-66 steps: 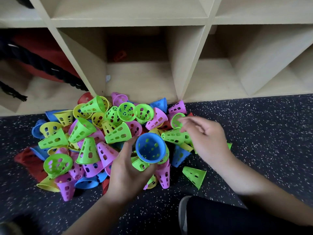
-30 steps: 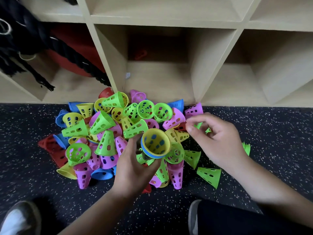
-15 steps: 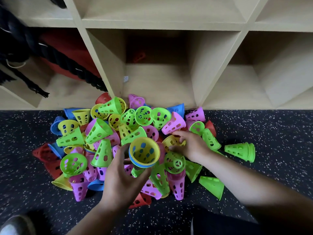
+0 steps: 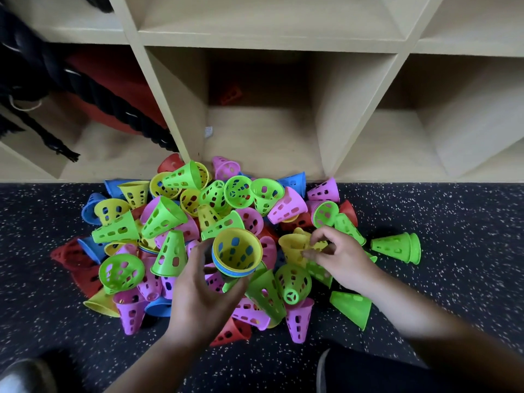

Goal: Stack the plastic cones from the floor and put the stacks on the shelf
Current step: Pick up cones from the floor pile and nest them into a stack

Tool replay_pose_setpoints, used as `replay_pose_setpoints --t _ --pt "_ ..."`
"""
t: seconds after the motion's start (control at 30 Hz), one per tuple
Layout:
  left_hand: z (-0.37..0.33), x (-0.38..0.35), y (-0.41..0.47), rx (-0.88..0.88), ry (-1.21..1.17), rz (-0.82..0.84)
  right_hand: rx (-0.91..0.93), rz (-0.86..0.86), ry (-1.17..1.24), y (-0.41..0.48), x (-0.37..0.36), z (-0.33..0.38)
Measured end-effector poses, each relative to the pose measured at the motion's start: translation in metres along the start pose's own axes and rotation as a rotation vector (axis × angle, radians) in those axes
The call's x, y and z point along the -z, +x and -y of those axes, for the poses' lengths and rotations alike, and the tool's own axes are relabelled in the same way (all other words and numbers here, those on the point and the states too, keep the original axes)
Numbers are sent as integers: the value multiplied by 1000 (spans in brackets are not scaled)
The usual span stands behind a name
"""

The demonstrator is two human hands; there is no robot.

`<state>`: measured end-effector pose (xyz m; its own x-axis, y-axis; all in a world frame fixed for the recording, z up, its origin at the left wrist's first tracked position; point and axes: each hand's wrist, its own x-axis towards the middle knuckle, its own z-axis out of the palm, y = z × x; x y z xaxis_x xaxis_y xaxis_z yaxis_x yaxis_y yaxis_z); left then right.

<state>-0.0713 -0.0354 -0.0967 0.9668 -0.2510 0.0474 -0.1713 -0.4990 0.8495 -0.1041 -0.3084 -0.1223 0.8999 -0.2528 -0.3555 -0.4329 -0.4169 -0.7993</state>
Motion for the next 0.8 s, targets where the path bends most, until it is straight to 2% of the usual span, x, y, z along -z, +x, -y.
replay_pose_setpoints --t 0.13,0.3,0.4,0.5,0.57,0.63,0.7,0.8 --pt "-4 -1 -3 2 -6 21 41 -50 69 -22 15 20" --pt "-12 -5 -3 -4 -18 39 291 -142 236 -46 34 72" --pt "-19 -12 1 1 -36 32 395 -121 239 -54 33 102" --pt "-25 -19 5 -11 -59 3 447 -26 139 -57 27 112" --pt "-28 -21 8 -17 -70 -13 398 16 149 -53 24 107" --pt "-27 -22 10 -21 -60 -27 311 -80 229 -38 24 92" --pt "-24 -21 12 -10 -38 -31 180 -232 206 -12 21 72" --pt "-21 -18 13 20 -39 -17 -25 -245 152 24 13 49"
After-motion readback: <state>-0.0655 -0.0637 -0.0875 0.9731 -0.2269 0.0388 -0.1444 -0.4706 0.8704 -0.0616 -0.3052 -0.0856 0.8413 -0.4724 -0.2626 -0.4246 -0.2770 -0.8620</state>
